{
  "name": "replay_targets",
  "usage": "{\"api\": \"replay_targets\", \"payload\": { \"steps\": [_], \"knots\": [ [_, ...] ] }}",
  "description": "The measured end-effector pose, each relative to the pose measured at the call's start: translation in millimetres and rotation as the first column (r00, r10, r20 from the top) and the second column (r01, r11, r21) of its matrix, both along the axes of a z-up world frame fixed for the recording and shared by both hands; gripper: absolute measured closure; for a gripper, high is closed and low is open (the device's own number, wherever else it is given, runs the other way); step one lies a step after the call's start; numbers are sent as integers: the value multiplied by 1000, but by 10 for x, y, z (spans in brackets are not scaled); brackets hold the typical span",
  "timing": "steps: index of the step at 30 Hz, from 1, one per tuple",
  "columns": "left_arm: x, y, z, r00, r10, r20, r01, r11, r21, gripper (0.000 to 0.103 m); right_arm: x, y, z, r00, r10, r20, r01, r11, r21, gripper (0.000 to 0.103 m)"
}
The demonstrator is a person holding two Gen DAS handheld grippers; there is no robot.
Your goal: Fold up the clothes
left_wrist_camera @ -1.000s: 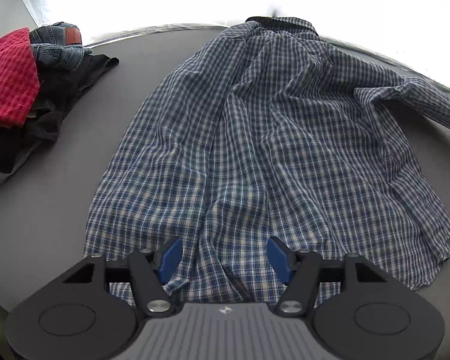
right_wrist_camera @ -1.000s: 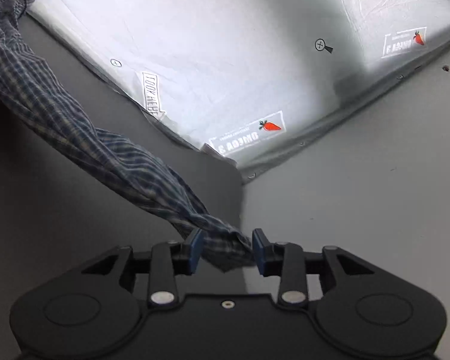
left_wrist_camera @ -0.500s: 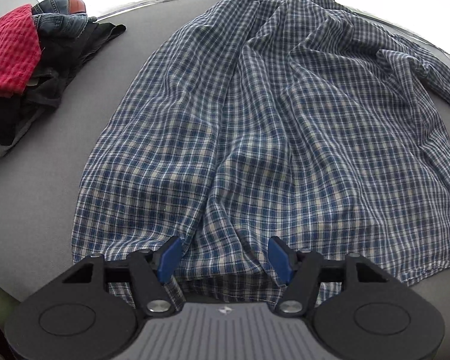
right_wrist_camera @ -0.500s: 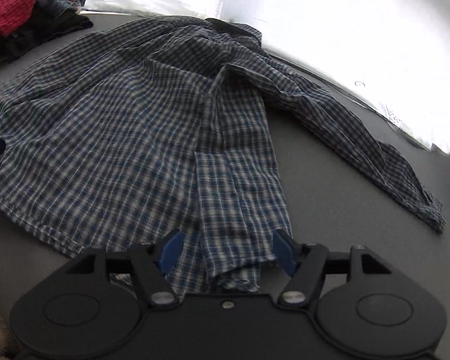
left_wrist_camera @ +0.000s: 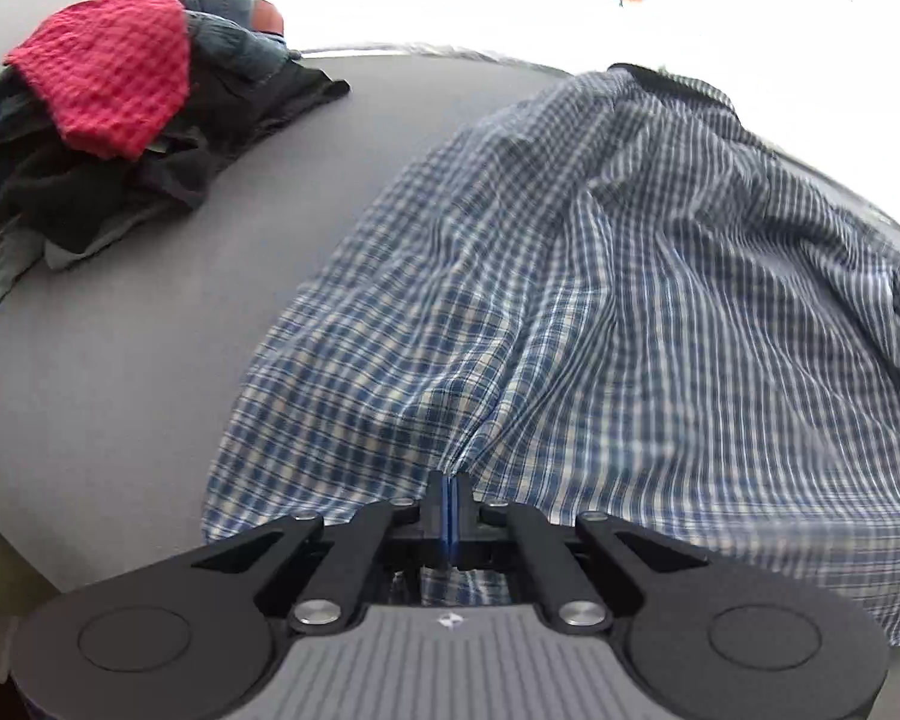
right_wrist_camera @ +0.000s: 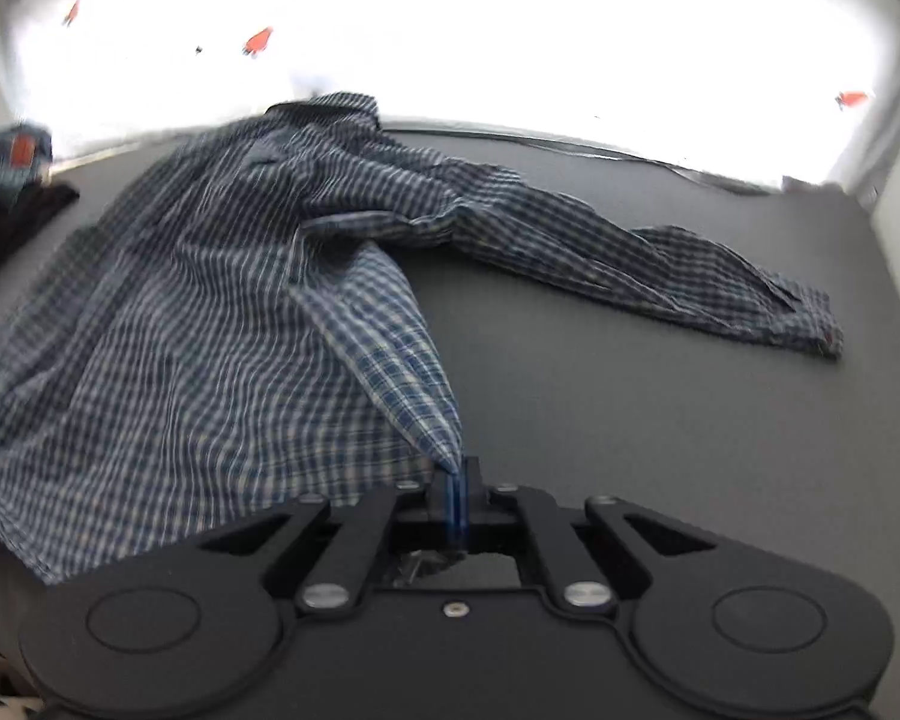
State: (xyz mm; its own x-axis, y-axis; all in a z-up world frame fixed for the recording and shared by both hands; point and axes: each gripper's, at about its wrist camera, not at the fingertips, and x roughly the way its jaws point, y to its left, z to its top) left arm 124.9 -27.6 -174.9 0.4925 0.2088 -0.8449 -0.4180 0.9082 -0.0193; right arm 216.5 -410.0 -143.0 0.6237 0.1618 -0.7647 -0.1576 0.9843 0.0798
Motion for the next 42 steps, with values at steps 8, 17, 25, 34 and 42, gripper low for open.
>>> {"api": "replay_targets", "payload": {
  "steps": [8, 17, 25, 34, 42],
  "knots": [
    [-331, -86, 150, 986, -158, -53, 164, 976, 145, 102, -595, -586, -264, 959, -181, -218, 197, 979, 51, 103],
    [-164, 37, 11, 960, -253, -119, 264, 960, 92, 79, -841, -254, -574, 951, -258, -169, 267, 963, 28, 55],
    [-34, 85, 154, 945, -319, -68, 325, 938, 119, 67, -380, 23, -825, 938, -287, -196, 298, 954, 26, 44],
    [230, 73, 186, 912, -398, -97, 401, 916, 18, 67, -390, 344, -814, 949, -301, -97, 277, 939, -204, 102],
    [448, -228, 308, 852, -523, -40, 524, 850, 47, 67, -867, -136, -633, 864, -500, -57, 477, 851, -218, 103]
  ]
}}
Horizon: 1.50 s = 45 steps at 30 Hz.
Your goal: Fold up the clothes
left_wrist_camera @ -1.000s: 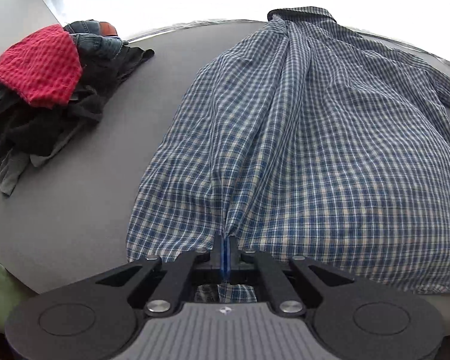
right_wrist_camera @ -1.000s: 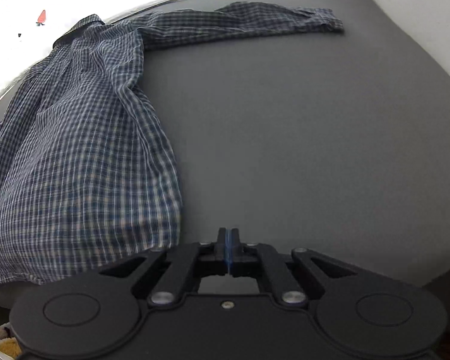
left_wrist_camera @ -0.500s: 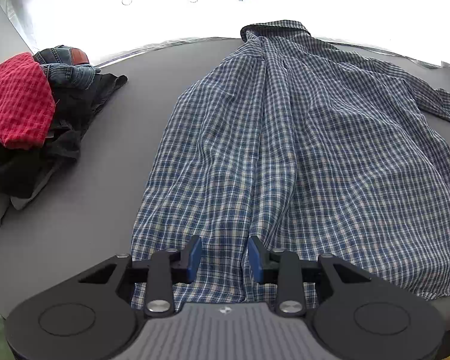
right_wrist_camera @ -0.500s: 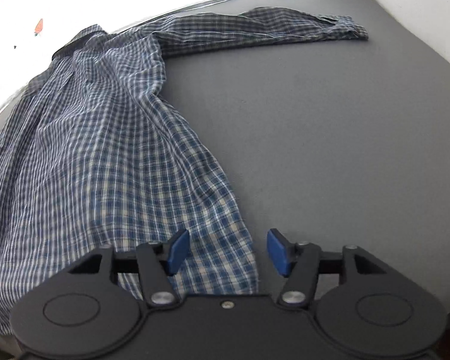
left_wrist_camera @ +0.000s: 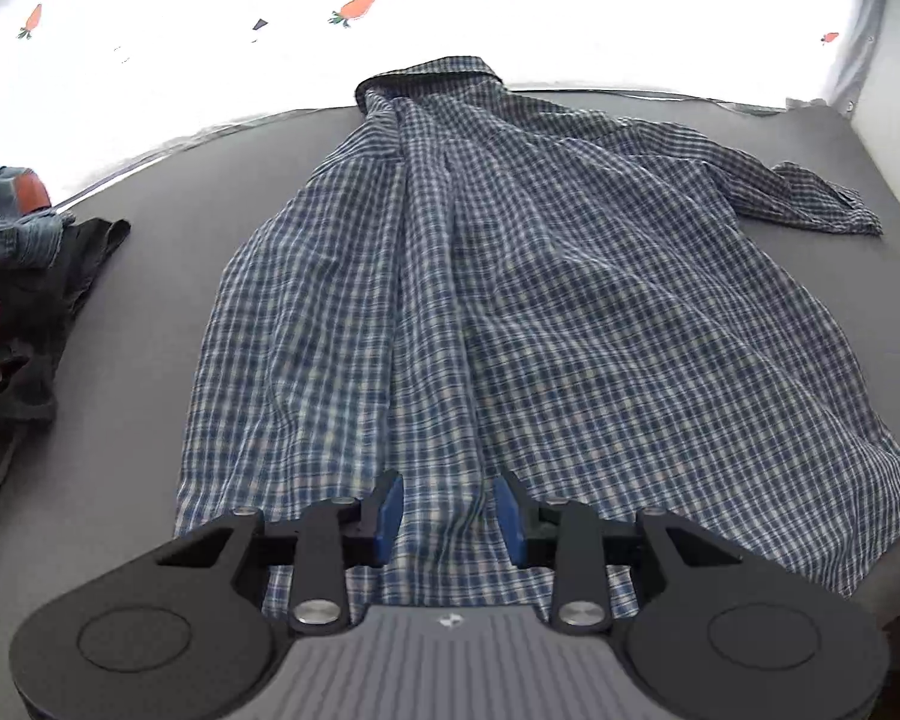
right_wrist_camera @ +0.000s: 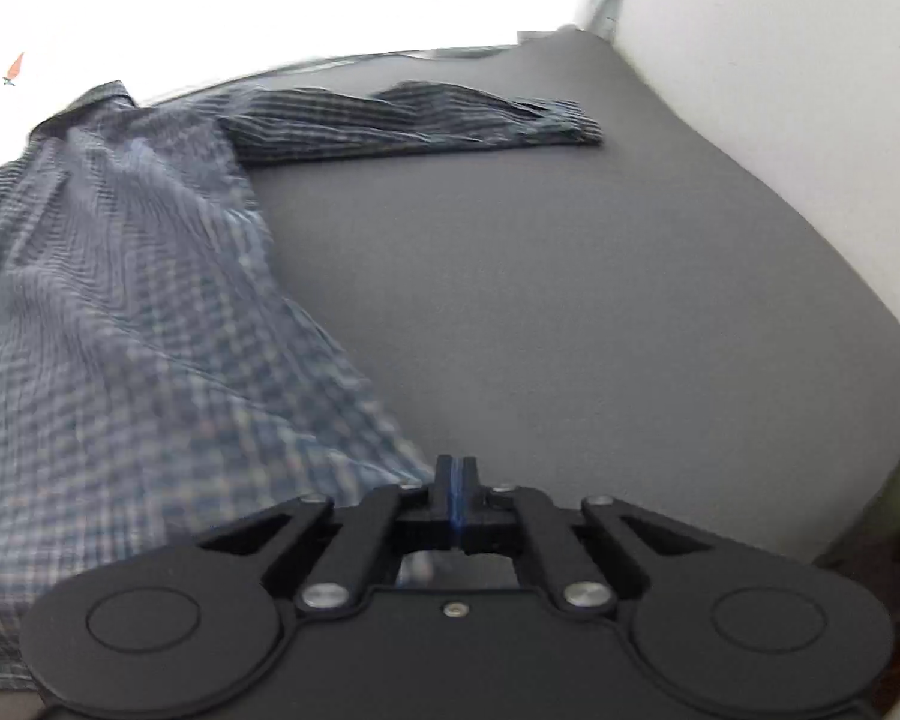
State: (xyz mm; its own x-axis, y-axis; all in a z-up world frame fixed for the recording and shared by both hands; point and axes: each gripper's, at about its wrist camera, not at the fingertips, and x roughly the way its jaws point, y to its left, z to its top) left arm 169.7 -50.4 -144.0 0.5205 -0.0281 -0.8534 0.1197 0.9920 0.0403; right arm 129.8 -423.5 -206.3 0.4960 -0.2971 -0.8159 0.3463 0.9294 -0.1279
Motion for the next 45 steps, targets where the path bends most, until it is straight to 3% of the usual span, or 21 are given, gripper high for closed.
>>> {"api": "replay_targets", "payload": {
  "steps": [5, 7, 11, 15, 17, 24, 30, 36, 40, 45],
  "knots": [
    [14, -152, -63, 997, -74, -12, 73, 997, -5, 67, -374, -330, -63, 993, -117, -3, 117, 985, 124, 100],
    [4, -207, -100, 995, -99, -21, 99, 995, -13, 66, -440, -261, -35, 994, -114, 2, 112, 985, 135, 97],
    [15, -326, -188, 988, -150, -38, 149, 989, -21, 65, -512, -64, 22, 996, -91, 5, 89, 986, 144, 79],
    [19, -448, -238, 981, -191, -39, 189, 981, -38, 64, -565, 124, 117, 999, -45, -13, 46, 992, 120, 72],
    [16, -506, -266, 983, -182, -37, 179, 982, -56, 62, -589, 180, 164, 1000, -17, -23, 20, 994, 105, 65],
    [-18, -754, -344, 995, -93, -48, 88, 992, -93, 61, -383, -60, 141, 999, 1, -42, 3, 997, 81, 61],
    [102, -1158, -345, 998, 58, -38, -60, 996, -61, 60, 180, -775, 90, 999, 42, 11, -43, 992, 119, 55],
    [303, -1697, -340, 977, 212, -15, -212, 977, -28, 57, 875, -1679, 52, 995, 37, 91, -54, 980, 193, 49],
    [437, -2032, -313, 968, 250, -21, -250, 968, -13, 56, 1480, -2312, 11, 990, -41, 136, 4, 965, 264, 45],
    [592, -2302, -342, 965, 258, -45, -256, 965, 57, 55, 2363, -2843, -81, 978, -94, 187, 30, 947, 320, 44]
  ]
}}
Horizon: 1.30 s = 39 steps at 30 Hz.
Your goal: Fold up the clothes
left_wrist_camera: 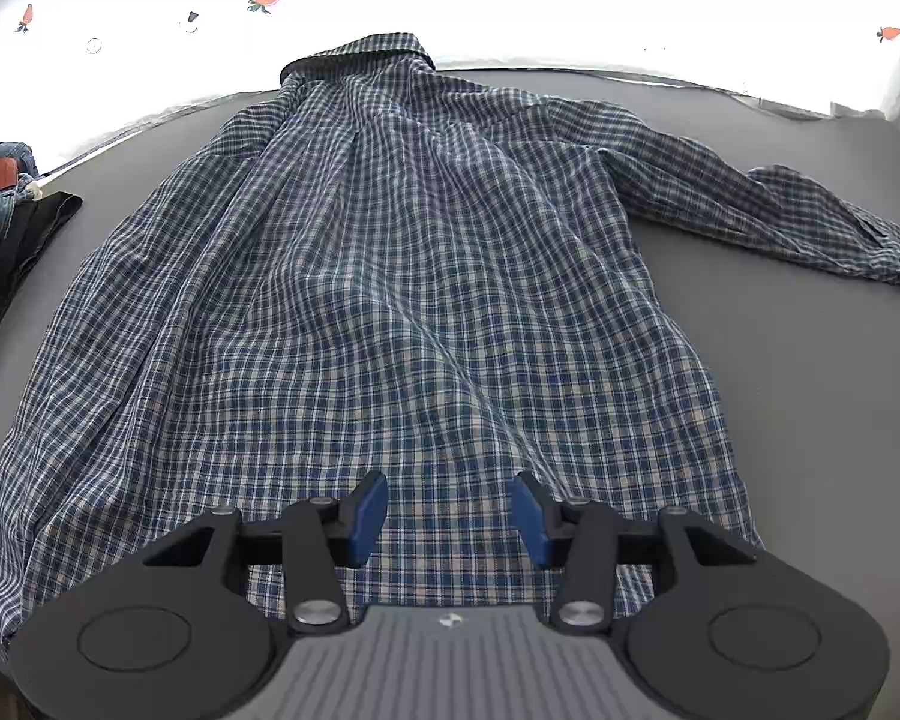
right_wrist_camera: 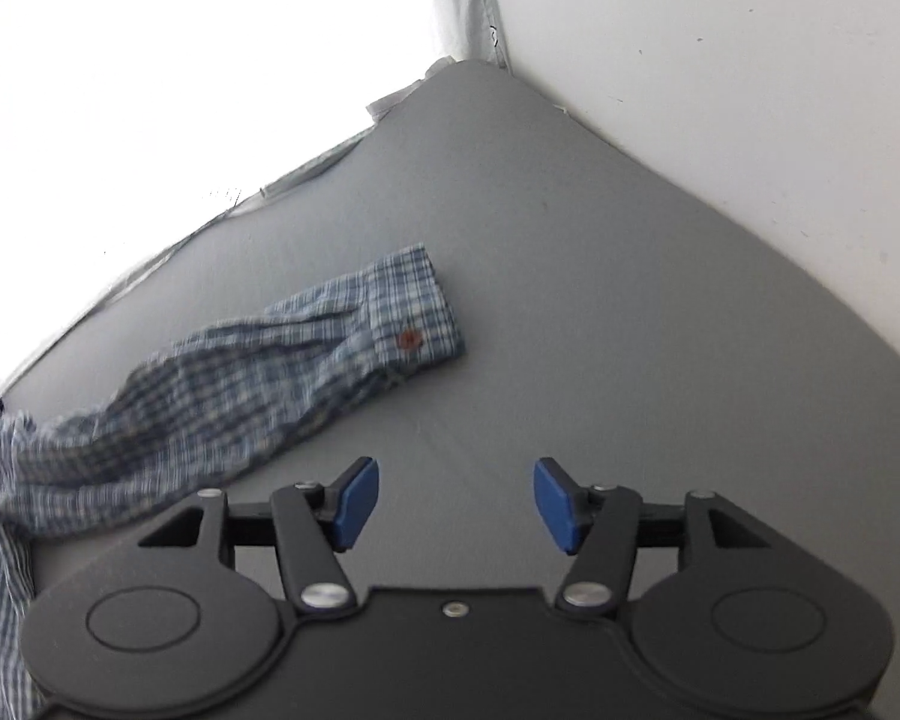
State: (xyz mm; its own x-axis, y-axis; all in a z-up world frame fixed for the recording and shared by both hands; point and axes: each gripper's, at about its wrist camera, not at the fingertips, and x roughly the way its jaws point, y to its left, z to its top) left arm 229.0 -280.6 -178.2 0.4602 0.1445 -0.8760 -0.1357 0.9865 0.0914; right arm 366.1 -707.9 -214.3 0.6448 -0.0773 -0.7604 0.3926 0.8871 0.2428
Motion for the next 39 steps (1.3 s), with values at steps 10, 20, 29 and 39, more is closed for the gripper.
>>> {"api": "replay_targets", "payload": {
  "steps": [10, 20, 29, 39],
  "knots": [
    [342, -236, -33, 997, 50, -55, -46, 997, 55, 55, 951, 160, -263, 990, 128, -54, -135, 979, -155, 82],
    [632, -381, -113, 996, -43, -75, 46, 998, 38, 55, 431, -474, -152, 989, -90, -115, 27, 887, -461, 85],
    [411, 27, -17, 999, -29, -31, 32, 995, 96, 50, -235, -115, -11, 995, -51, -86, 15, 927, -374, 58],
    [-387, 1509, -24, 991, 137, 2, -135, 979, 151, 47, -1561, 1855, 102, 905, 425, -36, -419, 901, 111, 56]
  ]
}}
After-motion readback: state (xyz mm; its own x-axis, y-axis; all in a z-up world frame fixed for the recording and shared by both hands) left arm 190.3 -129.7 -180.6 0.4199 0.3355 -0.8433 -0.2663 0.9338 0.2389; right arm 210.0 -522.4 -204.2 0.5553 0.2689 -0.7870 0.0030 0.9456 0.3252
